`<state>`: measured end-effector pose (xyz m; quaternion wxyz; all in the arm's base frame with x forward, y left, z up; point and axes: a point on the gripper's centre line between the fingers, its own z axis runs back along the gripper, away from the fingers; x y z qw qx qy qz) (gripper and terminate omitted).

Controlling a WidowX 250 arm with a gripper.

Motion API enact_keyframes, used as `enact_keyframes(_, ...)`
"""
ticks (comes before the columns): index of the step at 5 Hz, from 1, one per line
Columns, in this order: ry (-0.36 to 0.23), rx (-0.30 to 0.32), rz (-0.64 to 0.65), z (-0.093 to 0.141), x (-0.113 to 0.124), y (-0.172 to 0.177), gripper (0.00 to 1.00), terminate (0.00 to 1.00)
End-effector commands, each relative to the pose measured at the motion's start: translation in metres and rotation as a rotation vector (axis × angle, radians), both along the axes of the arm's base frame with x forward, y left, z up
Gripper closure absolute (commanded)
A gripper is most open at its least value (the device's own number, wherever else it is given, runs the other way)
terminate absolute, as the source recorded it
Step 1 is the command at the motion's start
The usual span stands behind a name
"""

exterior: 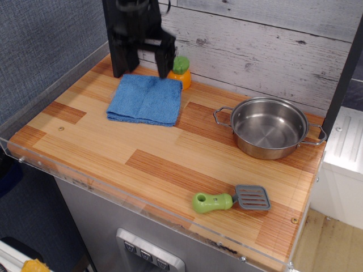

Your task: Move the blue piece of cloth near the salt can.

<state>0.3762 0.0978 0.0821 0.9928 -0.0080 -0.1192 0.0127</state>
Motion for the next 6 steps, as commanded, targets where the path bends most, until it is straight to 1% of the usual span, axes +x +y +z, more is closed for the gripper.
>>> enact_keyframes(1,-0.126,0.011,-0.015,0.074,-0.007,-0.011,0.00,0.00)
enact_keyframes(2,-0.130,0.020,0.025,0.097,-0.023,-0.022,0.00,0.00)
enact_keyframes(5,-0.130,0.020,0.025,0.097,-0.023,-0.022,0.00,0.00)
enact_keyframes(6,-0.130,0.020,0.025,0.097,-0.023,-0.022,0.00,1.00)
